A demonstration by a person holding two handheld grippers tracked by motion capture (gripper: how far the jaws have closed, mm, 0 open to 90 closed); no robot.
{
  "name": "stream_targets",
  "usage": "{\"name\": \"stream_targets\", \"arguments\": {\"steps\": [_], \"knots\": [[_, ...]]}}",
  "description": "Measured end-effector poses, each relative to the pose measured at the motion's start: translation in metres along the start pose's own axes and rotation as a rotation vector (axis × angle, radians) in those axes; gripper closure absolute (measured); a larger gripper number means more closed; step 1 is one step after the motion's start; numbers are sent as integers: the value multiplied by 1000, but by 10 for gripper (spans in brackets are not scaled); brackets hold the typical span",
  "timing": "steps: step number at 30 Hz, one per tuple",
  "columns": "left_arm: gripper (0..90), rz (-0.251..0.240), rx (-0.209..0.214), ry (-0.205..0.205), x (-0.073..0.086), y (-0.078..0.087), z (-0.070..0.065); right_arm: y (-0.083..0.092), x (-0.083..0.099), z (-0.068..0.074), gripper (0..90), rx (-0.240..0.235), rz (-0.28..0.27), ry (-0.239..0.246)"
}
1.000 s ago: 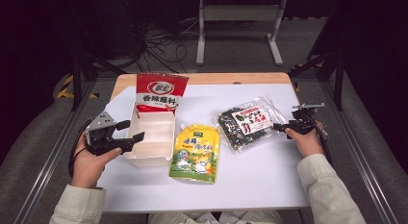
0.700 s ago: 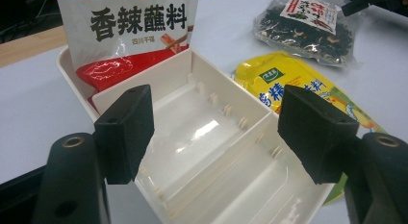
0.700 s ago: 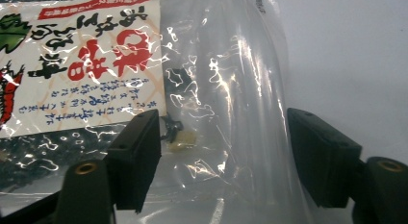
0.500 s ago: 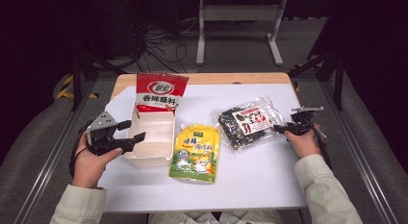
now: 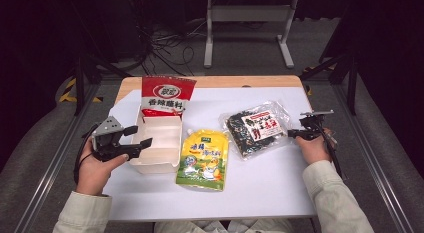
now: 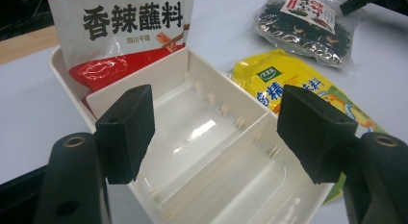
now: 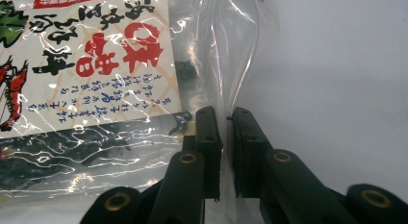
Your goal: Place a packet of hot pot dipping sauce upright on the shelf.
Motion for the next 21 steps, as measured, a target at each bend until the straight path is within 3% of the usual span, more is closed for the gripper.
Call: {"name": "stream_targets", "arguments": {"steps": [4,9,19,21], "knots": [[303,7,10,-3,0,-3,-2,3,-2,-1,835,-15,-8,5],[303,9,16,-9,0,-5,-2,14,-4,-4,841,-59,-45,-28],[303,7,24,-9,0,-8,-3,47,-17,-4,849,-123,-114,-47],[303,10,23,-10,1,-8,-2,62,-22,-3,852,-138,-152,-40]]}}
Point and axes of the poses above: each handheld gripper's, and its own axes: y roughly backward along the jaws, x roughly out of its underside, z roughly to its left, the point moved 8 cm from there along -y, roughly forward along the jaws, and after that the axes turned 14 degrees about x, right-handed, at the moved point
